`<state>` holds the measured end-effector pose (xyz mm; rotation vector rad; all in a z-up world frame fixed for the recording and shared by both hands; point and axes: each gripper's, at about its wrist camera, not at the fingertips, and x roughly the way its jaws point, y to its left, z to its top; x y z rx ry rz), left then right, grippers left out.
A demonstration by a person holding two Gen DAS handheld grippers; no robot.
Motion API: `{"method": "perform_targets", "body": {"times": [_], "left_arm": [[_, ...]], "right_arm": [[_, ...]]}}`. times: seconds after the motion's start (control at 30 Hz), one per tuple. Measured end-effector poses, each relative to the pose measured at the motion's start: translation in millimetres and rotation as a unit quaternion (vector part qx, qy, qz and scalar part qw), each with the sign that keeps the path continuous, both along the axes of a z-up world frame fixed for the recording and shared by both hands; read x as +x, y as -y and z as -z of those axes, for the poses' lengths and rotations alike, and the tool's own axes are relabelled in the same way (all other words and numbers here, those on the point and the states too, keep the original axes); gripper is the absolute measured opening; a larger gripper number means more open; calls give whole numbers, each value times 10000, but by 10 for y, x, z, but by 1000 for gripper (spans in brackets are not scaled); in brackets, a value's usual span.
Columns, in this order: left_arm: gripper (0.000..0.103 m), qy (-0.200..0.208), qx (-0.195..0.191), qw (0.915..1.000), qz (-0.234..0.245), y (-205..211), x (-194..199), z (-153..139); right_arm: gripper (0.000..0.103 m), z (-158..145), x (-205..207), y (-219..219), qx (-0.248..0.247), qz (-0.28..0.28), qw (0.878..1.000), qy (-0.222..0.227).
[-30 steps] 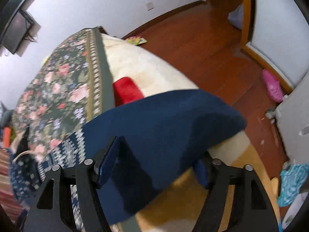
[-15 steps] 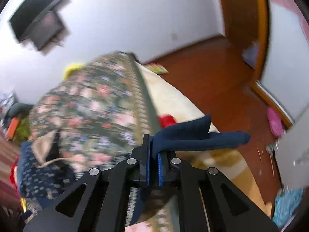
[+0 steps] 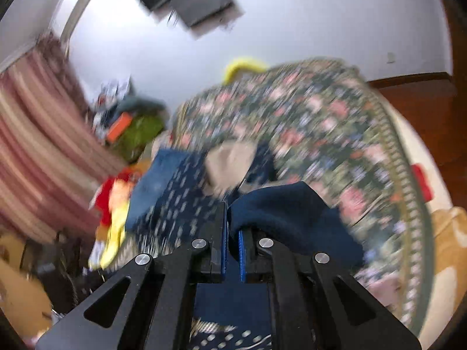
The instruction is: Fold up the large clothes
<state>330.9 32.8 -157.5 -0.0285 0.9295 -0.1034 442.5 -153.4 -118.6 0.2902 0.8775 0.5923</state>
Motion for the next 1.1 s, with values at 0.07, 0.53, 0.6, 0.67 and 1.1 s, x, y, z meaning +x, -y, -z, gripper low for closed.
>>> {"method": "perform_targets", "body": {"times": [0.07, 0.53, 0.6, 0.67, 1.1], "left_arm": [[75, 32, 83, 10000, -7, -32, -56, -3], [75, -257, -32, 9996, -114, -192, -224, 163], [75, -280, -33, 9996, -92, -177, -217, 166], [75, -285, -21, 9996, -41, -129, -202, 154], [75, -33, 247, 9967, 770, 566, 113, -98]], "right_arm": [[6, 170, -45, -209, -189, -244, 9993, -188], [12, 1060, -255, -563, -961, -962, 9739, -1815], [21, 1057, -293, -506, -972, -1028, 9713, -1910], [38, 1022, -329, -444, -882, -1121, 9691, -2013], [54, 351, -597, 672, -1263, -36, 9911, -407]]}}
